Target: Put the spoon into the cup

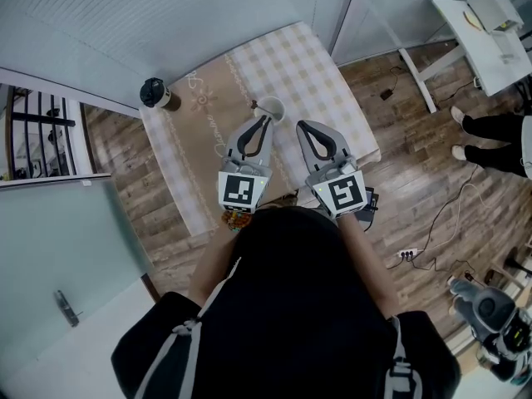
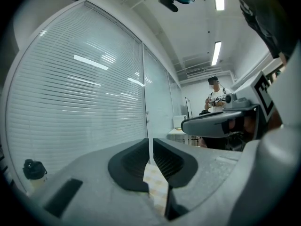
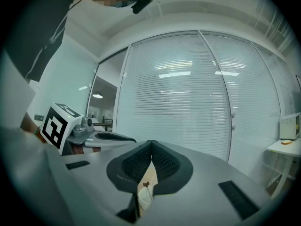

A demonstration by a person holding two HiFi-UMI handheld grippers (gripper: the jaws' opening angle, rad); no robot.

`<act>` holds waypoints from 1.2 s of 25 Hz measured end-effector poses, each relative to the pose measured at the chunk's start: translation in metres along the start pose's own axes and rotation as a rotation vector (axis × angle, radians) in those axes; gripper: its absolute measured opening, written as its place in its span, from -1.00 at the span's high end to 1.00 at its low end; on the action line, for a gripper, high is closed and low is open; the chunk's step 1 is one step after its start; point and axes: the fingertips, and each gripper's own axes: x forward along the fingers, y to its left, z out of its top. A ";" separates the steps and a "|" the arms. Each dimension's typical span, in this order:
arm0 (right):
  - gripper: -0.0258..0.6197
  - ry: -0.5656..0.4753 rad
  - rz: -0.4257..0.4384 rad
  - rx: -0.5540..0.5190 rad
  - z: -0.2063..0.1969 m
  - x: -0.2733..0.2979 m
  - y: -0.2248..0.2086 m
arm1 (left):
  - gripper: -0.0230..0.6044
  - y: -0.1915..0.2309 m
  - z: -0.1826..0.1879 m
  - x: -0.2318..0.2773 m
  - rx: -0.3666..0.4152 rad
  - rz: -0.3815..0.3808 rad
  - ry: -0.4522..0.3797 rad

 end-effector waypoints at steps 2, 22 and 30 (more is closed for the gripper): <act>0.90 0.000 0.003 0.004 -0.001 0.001 0.000 | 0.81 -0.001 0.001 0.000 -0.001 0.001 0.003; 0.90 0.014 0.011 0.023 -0.007 0.009 0.000 | 0.87 -0.003 -0.003 0.004 0.021 -0.013 0.034; 0.90 0.037 0.007 0.028 -0.016 0.007 0.000 | 0.87 -0.006 -0.009 0.006 0.015 -0.031 0.047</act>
